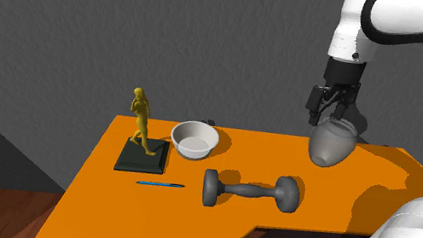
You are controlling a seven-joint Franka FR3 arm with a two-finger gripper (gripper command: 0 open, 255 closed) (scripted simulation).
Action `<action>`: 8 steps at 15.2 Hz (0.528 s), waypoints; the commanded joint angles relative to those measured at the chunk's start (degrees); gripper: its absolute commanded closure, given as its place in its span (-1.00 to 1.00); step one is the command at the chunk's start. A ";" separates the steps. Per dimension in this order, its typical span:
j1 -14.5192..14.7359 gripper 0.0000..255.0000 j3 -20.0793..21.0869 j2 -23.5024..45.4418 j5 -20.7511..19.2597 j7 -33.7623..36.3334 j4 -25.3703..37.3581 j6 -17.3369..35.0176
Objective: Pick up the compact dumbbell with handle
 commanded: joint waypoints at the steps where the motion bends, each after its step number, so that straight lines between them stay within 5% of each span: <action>1: 0.00 -1.00 0.00 0.00 0.00 0.00 0.00 0.00; 8: 5.05 -1.00 -5.97 4.56 -1.24 -17.35 -9.51 13.42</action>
